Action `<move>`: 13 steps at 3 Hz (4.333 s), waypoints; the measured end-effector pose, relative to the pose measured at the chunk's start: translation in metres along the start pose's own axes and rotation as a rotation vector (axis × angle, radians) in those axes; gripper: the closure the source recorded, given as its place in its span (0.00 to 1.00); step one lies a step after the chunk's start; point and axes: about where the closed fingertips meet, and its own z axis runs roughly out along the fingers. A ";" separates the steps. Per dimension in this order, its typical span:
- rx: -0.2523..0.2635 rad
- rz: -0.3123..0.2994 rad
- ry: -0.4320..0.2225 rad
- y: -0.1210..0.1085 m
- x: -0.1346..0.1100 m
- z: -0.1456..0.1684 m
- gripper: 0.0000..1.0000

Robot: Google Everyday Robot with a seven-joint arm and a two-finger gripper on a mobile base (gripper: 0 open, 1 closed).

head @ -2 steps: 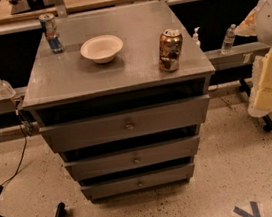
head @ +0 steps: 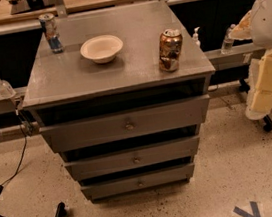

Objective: Open middle drawer

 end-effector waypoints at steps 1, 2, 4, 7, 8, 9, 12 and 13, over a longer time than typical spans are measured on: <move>-0.012 -0.001 -0.060 0.023 -0.024 0.000 0.00; -0.075 0.038 -0.227 0.087 -0.096 0.046 0.00; -0.090 0.019 -0.236 0.094 -0.108 0.059 0.00; -0.338 0.222 -0.472 0.198 -0.052 0.297 0.00; -0.331 0.216 -0.462 0.194 -0.052 0.301 0.00; -0.286 0.169 -0.436 0.179 -0.049 0.314 0.00; 0.044 -0.087 -0.459 0.099 -0.026 0.405 0.00; 0.060 -0.134 -0.432 0.093 -0.028 0.420 0.00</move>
Offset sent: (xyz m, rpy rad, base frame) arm 0.0332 0.2361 -0.1816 0.5500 -0.2572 -0.0662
